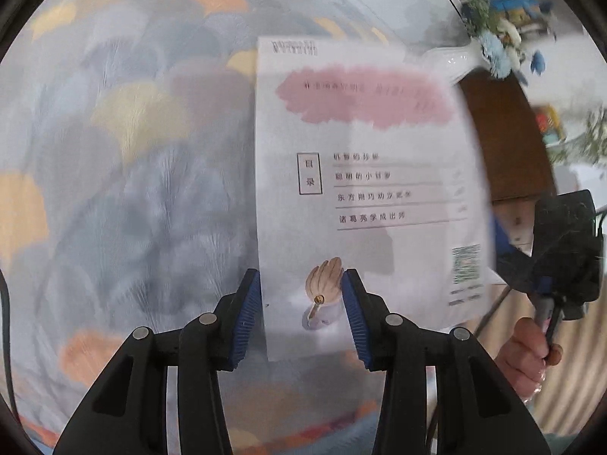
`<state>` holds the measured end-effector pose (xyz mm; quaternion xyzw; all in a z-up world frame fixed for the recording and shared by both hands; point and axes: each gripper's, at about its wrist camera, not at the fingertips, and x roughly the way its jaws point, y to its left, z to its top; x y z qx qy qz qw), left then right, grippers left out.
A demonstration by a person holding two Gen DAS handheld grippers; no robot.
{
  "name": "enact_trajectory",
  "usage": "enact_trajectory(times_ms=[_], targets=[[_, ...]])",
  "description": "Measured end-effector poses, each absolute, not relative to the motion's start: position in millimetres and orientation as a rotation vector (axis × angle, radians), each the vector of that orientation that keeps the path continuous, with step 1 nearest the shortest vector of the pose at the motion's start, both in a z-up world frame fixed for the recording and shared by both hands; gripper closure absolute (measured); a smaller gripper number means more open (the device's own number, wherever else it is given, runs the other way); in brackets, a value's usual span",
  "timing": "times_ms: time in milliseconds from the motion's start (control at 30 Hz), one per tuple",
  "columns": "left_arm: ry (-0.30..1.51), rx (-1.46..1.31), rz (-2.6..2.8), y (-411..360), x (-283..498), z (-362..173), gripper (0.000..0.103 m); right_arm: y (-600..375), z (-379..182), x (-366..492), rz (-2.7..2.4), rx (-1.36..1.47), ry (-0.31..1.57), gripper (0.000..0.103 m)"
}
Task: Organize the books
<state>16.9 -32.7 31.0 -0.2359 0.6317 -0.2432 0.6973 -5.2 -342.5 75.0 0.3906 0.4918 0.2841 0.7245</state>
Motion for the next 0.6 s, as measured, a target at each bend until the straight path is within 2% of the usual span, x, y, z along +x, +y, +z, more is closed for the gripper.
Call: enact_trajectory(times_ms=[133,267,433,533,600], targets=[[1.317,-0.565,-0.491,1.7,6.5,56.1,0.063,-297.0,118.1,4.9,0.781,0.808,1.037,0.045],[1.166,-0.701,-0.296,92.0,-10.4,82.9,0.063,-233.3,142.6,11.6,0.894,0.724,1.033,0.045],[1.031,-0.743,0.03,201.0,-54.1,102.7,0.063,-148.1,122.7,11.1,1.003,0.669,1.159,0.045],[1.002,-0.763,0.108,233.2,-73.4,105.7,0.063,-106.3,99.7,7.9,1.049,0.65,1.264,0.045],[1.006,-0.765,0.117,226.3,-74.7,103.1,0.063,-93.7,95.1,-2.5,1.053,0.576,1.274,0.045]])
